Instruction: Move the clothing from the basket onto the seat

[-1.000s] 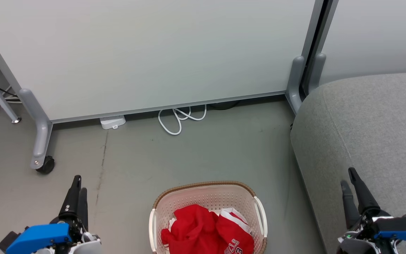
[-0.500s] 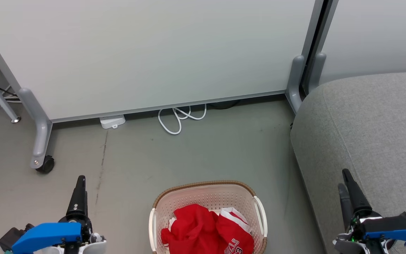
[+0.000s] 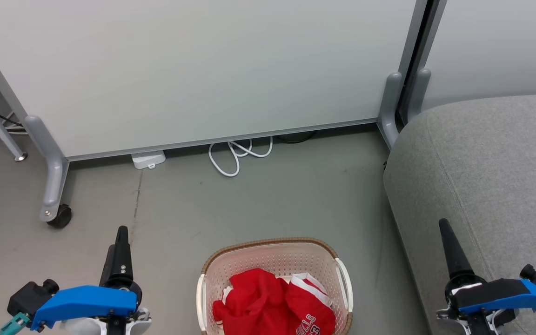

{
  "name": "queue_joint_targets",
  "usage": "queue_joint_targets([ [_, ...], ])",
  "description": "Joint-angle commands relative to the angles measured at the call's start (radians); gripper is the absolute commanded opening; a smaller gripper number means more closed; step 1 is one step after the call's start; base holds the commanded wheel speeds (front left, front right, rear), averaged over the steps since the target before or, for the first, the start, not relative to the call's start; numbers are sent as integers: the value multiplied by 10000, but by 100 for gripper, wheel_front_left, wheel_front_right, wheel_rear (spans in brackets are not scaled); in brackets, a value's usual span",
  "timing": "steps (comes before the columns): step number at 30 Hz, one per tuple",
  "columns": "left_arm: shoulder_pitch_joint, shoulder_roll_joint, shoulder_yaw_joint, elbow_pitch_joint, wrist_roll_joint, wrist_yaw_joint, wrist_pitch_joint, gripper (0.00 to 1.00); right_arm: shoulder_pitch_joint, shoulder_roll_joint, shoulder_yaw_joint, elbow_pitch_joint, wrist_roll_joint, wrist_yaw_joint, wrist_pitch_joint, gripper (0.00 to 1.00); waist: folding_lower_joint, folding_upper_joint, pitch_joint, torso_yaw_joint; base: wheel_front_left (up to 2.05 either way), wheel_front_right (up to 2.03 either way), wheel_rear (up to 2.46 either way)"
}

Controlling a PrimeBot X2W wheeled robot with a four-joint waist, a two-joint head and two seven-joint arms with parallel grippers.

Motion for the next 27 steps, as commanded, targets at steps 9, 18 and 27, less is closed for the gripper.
queue_joint_targets([
  [9,-261,84,-316,-126,1859,115,-387,100,-265,-78,61,-4,-1769,13,-378,100,0,0,-19,8,0,0,0],
  [18,-270,88,-513,-65,3263,150,-693,100,-303,-89,154,124,-3052,16,-689,100,0,0,-26,6,0,0,0],
  [27,-268,94,-631,24,4497,167,-970,100,-377,-100,175,295,-4230,17,-963,100,0,0,-31,13,0,0,0],
])
